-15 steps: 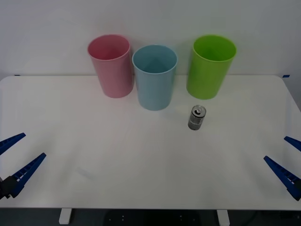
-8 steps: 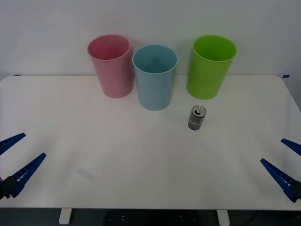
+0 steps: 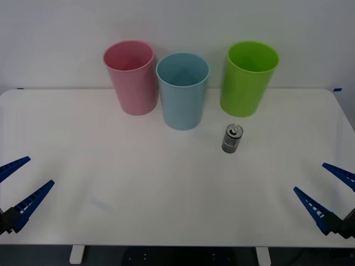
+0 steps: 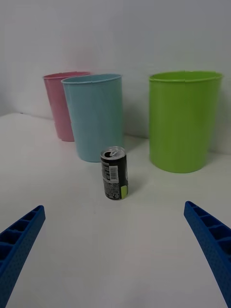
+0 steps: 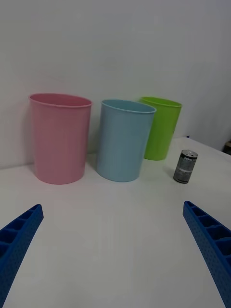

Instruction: Grasp the object on the table and drop it into the matching bin: aluminum can to the light blue bin, PET bottle to the pink bin.

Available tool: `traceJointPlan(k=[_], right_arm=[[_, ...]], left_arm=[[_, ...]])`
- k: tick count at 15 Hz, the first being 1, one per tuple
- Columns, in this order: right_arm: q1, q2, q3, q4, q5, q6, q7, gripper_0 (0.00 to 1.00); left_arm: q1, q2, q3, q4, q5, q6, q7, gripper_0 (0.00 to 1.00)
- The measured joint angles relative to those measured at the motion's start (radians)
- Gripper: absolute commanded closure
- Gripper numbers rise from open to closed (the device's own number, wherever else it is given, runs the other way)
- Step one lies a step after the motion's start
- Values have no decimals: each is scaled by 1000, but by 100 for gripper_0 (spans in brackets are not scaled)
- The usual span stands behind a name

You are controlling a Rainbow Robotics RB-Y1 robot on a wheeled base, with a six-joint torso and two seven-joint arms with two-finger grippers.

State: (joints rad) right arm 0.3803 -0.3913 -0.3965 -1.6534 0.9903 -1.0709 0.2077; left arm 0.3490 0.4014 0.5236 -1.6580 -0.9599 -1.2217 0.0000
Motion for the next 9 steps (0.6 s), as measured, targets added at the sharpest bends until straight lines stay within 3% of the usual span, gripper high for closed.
traceJointPlan(k=[9], right_arm=[[-56,-1,147,23,-10,173,55,0]], left_arm=[[0,0,0,0,0,0,0,0]])
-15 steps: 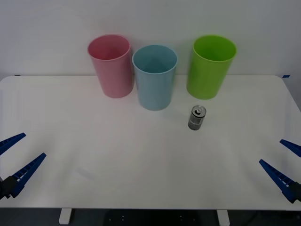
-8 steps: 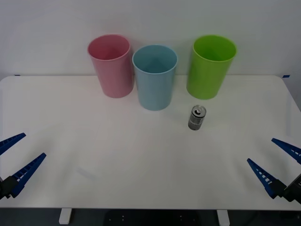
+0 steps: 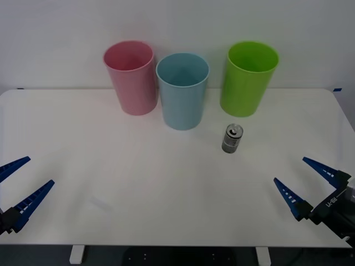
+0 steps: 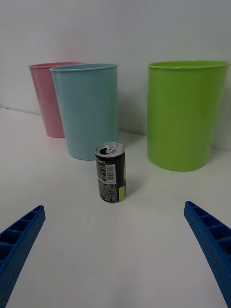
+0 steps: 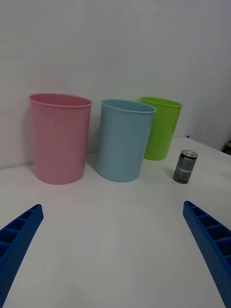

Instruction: Grasp the object on the table and drop it into the matching bin: aluminum can to the light blue bin, PET bottle to the pink bin.

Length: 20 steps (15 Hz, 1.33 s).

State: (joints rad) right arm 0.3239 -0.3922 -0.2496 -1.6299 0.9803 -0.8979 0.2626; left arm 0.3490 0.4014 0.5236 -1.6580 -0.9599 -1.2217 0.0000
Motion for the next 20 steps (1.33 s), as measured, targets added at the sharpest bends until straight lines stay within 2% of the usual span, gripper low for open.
traceJointPlan(k=[7,13,20], right_arm=[[-192,1,72,221,13,13,44,0],[-306,3,138,359,-4,58,100,0],[-352,6,269,375,-102,224,162,0]], left_arm=[[0,0,0,0,0,0,0,0],[0,0,0,0,0,0,0,0],[0,0,0,0,0,0,0,0]])
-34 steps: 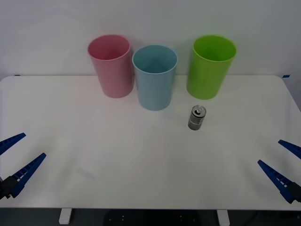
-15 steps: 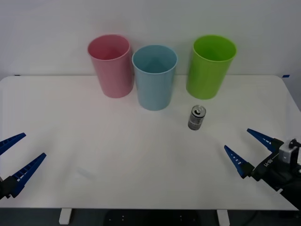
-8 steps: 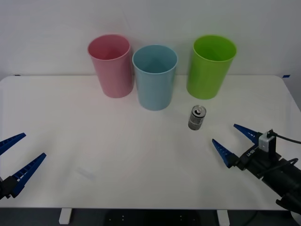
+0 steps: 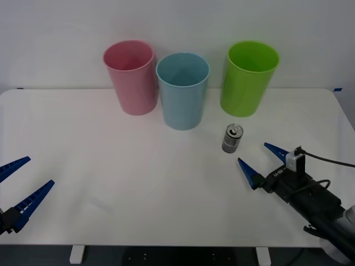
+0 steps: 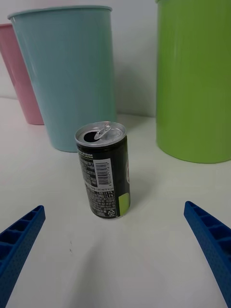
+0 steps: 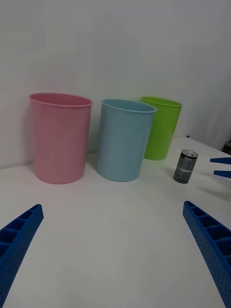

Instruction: Grasp the object on the table and drop it into the matching bin: aluminum can to the light blue bin, PET bottle to the pink bin.

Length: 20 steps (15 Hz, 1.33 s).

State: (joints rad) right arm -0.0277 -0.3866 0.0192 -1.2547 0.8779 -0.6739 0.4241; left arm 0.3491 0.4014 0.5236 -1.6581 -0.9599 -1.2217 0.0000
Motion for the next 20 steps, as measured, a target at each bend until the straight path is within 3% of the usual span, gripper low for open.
traceJointPlan(k=[5,14,18,20], right_arm=[[-37,1,75,0,-51,104,32,0],[-109,22,153,1,-56,263,62,0],[-137,22,184,9,-67,304,70,0],[-182,23,198,76,-81,294,76,0]], left_arm=[[0,0,0,0,0,0,0,0],[0,0,0,0,0,0,0,0],[0,0,0,0,0,0,0,0],[0,0,0,0,0,0,0,0]])
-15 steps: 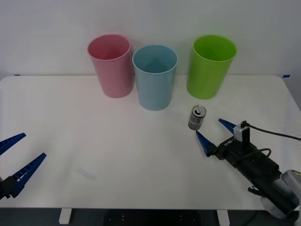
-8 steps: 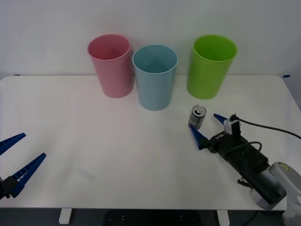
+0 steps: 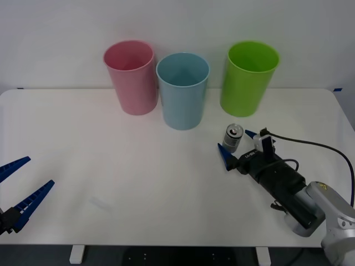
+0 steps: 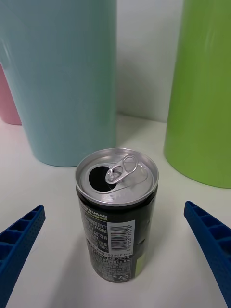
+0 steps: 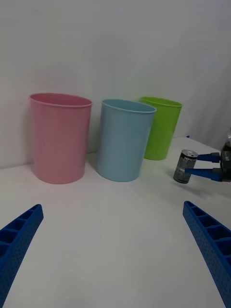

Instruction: Grasp the object on the table and drop it into the matching bin: aluminum can to the light blue bin, PET bottle to the pink bin.

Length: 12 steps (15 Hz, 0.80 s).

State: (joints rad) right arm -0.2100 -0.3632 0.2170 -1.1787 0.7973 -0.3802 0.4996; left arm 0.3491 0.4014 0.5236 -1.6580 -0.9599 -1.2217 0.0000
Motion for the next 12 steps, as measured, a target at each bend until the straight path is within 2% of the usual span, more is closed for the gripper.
traceJointPlan(k=[5,10,11,12], right_arm=[[-84,35,1,111,-7,-2,22,0],[-94,43,1,124,-17,1,34,0],[-94,43,1,125,-17,2,36,69],[-94,43,1,125,-17,2,36,100]], left_arm=[[0,0,0,0,0,0,0,0],[0,0,0,0,0,0,0,0],[0,0,0,0,0,0,0,0],[0,0,0,0,0,0,0,0]])
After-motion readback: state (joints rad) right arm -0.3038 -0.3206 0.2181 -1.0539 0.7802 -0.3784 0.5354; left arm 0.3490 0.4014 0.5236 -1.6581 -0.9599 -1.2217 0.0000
